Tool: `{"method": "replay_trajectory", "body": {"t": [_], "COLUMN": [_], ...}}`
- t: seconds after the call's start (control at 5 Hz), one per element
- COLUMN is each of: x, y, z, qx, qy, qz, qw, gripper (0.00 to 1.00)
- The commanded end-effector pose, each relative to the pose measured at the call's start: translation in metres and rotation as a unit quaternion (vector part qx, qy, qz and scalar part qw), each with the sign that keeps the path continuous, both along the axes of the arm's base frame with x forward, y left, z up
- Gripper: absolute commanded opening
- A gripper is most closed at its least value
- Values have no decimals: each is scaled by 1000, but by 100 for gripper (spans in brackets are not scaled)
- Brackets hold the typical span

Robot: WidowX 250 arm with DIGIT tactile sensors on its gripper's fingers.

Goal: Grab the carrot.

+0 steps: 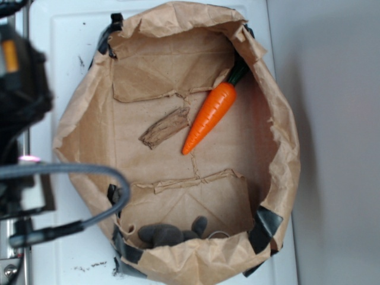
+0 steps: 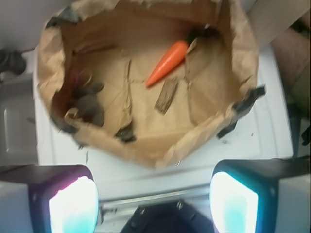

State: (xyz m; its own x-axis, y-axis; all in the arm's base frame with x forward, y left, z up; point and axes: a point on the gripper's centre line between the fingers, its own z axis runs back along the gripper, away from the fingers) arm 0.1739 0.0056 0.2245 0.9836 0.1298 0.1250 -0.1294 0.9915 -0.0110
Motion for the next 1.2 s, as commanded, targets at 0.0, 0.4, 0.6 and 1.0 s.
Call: {"method": "replay_trajectory", "body": {"t": [0.0,0.4,0.6,1.0], "x": [4,26,73,99], "y": [6,12,28,41], "z": [10,8,-11,-88], "qx": [3,-16,-28,-13], "qy": [-21,-61,-82,-76], "qz": [10,55,131,178], "qw": [1000,996,988,981], "gripper": [100,100,100,100]}}
